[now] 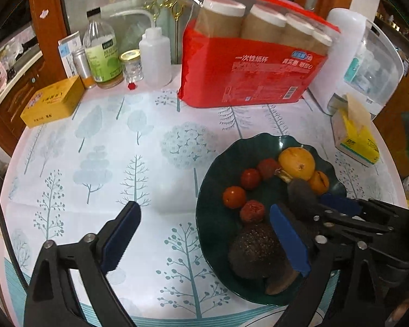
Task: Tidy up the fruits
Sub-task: 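Carry the banana onto the green plate and open the right tool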
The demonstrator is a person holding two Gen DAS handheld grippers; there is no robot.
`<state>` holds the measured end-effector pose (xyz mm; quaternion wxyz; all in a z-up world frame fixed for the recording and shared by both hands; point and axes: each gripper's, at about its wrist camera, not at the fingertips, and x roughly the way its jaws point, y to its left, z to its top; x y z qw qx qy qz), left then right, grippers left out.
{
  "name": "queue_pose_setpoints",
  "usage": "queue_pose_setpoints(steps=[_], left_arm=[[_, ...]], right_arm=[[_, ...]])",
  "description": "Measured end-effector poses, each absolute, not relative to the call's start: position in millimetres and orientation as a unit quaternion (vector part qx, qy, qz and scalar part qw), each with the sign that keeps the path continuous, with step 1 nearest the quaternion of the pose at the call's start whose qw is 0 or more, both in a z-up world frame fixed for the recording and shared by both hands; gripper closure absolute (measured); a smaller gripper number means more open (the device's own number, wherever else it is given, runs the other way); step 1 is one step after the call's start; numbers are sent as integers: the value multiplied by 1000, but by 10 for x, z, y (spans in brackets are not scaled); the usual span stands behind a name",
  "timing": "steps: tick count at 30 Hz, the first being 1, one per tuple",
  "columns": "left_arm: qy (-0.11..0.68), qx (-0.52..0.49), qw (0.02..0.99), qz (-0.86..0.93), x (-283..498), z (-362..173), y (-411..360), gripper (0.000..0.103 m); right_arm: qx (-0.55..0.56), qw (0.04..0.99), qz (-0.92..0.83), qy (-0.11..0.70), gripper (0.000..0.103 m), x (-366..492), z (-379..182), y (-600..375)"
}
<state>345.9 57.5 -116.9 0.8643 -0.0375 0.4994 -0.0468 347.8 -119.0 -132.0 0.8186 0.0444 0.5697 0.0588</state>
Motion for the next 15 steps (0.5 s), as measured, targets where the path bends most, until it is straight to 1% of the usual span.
queue_pose_setpoints(steps=[7, 15], left_arm=[[507, -29, 860, -39, 3463, -1201, 562, 5], [502, -20, 864, -38, 3312, -992, 540, 5]], right_arm=[[57, 837, 52, 542, 54, 3452, -1218, -1263], [41, 854, 45, 517, 54, 3277, -1027, -1227]])
